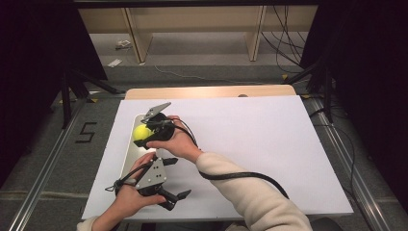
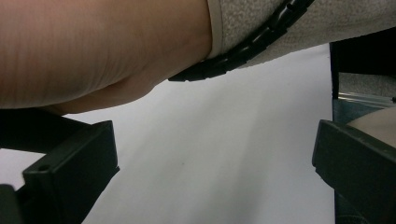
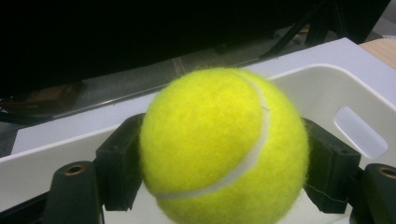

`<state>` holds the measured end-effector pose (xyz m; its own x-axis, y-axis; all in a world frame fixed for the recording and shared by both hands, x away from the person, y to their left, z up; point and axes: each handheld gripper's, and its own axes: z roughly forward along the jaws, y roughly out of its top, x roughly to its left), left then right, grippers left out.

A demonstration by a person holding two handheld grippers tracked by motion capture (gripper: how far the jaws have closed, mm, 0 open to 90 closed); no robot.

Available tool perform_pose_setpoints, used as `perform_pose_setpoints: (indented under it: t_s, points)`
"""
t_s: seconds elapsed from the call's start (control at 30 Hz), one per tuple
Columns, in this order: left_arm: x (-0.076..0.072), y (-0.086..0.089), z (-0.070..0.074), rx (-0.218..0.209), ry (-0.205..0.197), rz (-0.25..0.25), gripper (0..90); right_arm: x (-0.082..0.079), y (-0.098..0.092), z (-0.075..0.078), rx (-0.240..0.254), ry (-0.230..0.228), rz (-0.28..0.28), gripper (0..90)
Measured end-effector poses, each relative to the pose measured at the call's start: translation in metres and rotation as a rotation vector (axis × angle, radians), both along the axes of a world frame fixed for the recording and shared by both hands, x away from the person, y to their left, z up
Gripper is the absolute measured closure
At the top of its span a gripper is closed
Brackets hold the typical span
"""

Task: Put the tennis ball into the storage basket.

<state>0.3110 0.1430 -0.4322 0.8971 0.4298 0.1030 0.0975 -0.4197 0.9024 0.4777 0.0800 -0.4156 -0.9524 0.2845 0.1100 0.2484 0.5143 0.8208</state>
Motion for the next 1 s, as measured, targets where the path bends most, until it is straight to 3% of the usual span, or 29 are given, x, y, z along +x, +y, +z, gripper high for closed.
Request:
perform_pose_setpoints:
  t_s: [1.0]
  points:
    - [0.0, 0.0, 0.0, 0.002, 0.001, -0.004, 0.0, 0.002, 0.005, -0.014, -0.048, 0.019, 0.02, 26.3]
